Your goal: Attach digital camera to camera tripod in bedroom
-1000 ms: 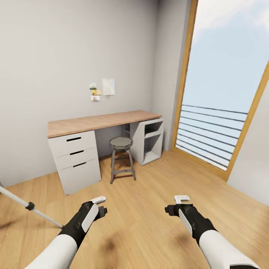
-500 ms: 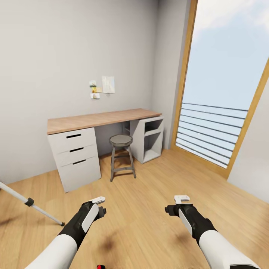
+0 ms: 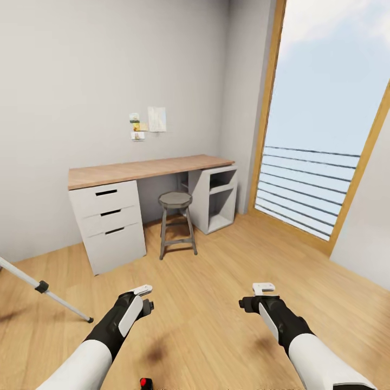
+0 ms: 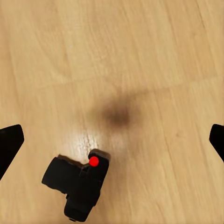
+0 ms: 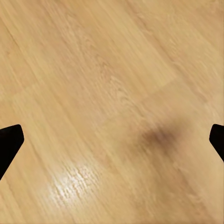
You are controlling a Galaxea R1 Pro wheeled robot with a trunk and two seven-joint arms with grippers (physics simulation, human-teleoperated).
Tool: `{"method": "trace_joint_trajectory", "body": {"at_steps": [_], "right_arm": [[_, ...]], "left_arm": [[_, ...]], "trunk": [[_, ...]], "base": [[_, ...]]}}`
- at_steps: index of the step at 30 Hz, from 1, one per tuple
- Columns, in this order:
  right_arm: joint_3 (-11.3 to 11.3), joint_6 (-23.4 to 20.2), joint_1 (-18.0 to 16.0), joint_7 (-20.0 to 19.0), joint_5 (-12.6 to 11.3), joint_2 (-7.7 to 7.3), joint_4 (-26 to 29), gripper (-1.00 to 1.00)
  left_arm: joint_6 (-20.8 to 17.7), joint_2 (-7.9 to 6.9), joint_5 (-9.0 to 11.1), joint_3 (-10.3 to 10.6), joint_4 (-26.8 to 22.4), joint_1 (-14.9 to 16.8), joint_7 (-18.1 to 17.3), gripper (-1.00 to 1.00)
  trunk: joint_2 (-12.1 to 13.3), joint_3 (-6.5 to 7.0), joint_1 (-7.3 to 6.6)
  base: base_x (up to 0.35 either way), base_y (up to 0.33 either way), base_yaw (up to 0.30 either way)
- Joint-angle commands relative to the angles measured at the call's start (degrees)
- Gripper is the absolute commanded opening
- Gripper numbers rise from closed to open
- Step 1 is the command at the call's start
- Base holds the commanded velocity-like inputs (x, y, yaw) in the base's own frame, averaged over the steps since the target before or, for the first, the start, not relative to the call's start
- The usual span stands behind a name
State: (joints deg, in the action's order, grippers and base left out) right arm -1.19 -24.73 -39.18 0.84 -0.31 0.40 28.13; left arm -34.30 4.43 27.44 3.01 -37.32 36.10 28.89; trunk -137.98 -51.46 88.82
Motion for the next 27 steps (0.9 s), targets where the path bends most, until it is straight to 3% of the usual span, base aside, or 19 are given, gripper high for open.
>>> {"method": "trace_joint_trajectory", "body": {"at_steps": [1,13,27], "right_arm": [[-0.1,-0.3,0.0,0.1,0.0,-0.02,0.1,1.0],[-0.1,-0.4,0.0,0.3,0.0,0.04,0.1,1.0],[-0.3,-0.3,0.0,0.5,0.4,0.1,0.0,1.0]], "left_arm": [[-0.1,-0.04,0.6,0.2,-0.1,0.0,0.6,1.0],[-0.1,-0.04,0.5,0.3,-0.1,0.0,0.6,1.0],[-0.1,-0.04,0.2,0.5,-0.6,0.0,0.8,1.0]], "trunk": [[-0.4,-0.24,0.21],[-5.3,-2.4,2.85],[-5.4,-5.5,3.21]], "base": [[0.0,0.0,0.0],[0.0,0.0,0.0],[0.0,0.0,0.0]]}}
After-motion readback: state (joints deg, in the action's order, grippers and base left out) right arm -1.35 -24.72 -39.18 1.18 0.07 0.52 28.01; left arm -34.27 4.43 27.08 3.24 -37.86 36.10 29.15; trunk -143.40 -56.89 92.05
